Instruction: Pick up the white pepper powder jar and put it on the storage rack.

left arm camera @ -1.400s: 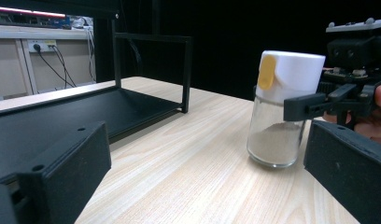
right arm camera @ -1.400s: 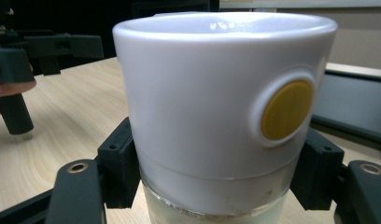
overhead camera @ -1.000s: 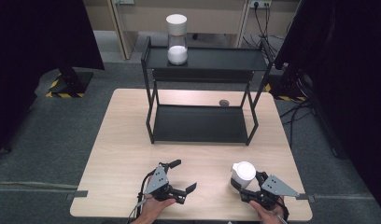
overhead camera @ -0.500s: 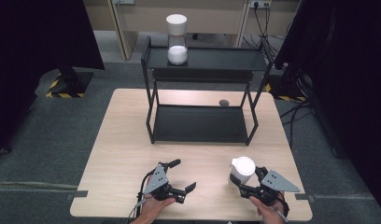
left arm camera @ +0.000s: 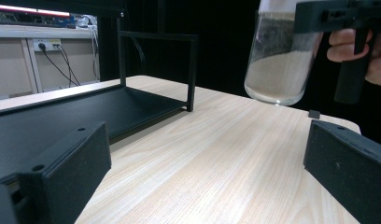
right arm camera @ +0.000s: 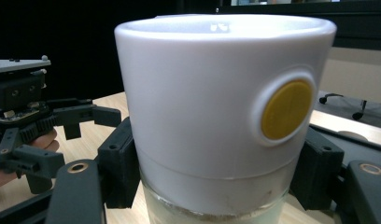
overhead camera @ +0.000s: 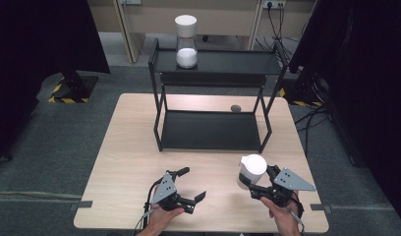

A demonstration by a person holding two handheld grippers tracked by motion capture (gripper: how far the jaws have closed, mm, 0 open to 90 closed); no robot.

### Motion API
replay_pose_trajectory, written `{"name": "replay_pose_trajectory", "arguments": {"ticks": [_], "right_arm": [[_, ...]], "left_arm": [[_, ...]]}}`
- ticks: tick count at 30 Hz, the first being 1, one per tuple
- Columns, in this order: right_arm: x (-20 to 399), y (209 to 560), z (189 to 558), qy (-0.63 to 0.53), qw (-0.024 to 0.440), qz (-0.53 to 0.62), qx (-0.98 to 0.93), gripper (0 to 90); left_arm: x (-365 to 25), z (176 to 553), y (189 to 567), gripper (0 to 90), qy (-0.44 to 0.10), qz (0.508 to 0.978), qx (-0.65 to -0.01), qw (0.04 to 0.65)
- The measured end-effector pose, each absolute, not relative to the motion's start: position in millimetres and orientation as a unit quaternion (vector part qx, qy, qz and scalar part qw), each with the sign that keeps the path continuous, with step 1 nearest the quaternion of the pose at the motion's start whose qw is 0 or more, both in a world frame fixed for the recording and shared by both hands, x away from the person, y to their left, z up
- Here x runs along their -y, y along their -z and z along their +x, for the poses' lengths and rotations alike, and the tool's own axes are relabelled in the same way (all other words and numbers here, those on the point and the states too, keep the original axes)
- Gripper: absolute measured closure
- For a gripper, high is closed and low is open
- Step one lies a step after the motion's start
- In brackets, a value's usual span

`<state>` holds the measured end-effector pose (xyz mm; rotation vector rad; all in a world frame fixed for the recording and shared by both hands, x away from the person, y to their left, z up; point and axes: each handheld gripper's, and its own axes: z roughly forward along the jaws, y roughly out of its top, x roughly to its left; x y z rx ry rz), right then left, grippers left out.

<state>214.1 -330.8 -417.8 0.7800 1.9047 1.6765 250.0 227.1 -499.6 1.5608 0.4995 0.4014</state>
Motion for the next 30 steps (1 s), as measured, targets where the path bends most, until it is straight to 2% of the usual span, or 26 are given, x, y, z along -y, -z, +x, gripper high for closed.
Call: {"name": "replay_pose_trajectory", "arguments": {"ticks": [30], "right_arm": [[303.7, 327.1, 258.4, -0.615, 0.239, 0.26, -0.705, 31.0]], "left_arm": [[-227.9, 250.2, 499.9, 0.0, -0.178, 0.691, -0.221, 0.665]]}}
